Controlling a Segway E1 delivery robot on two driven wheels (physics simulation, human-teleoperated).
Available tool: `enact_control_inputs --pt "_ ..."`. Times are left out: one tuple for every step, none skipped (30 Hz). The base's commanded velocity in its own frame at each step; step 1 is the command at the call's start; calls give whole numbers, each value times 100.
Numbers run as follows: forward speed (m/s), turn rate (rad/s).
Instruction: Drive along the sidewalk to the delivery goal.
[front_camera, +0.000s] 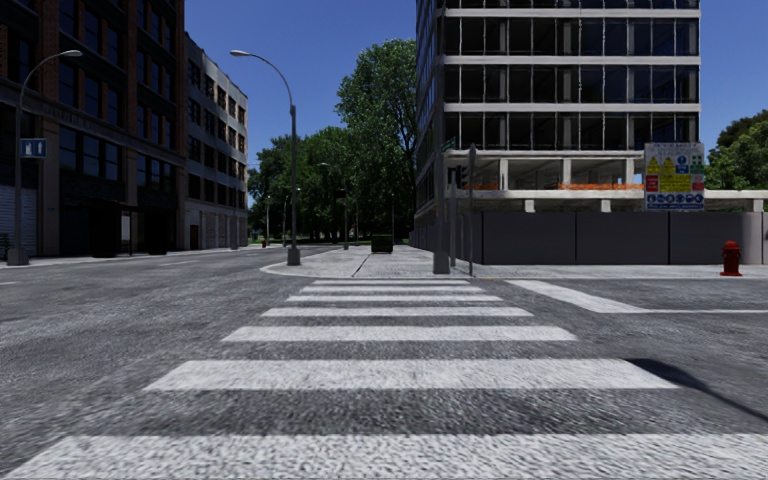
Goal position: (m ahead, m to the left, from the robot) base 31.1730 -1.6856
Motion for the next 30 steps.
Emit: enact_control_inputs --pt "200 0" --pt "187 0" --pt "187 0" --pt "173 0" --pt "166 0" --pt "162 0" --pt "162 0" --pt "162 0" --pt "162 0" --pt "161 0" --pt "161 0" --pt "161 0" --pt "161 0" --pt "161 0" --pt "161 0" --pt "161 0" --pt "161 0" --pt "161 0" --pt "161 0" --pt "161 0" --pt "161 0" --pt "161 0" --pt "161 0" --pt "161 0" --pt "161 0" --pt "161 0" --pt "161 0" --pt "161 0" --pt "161 0" --pt "161 0"
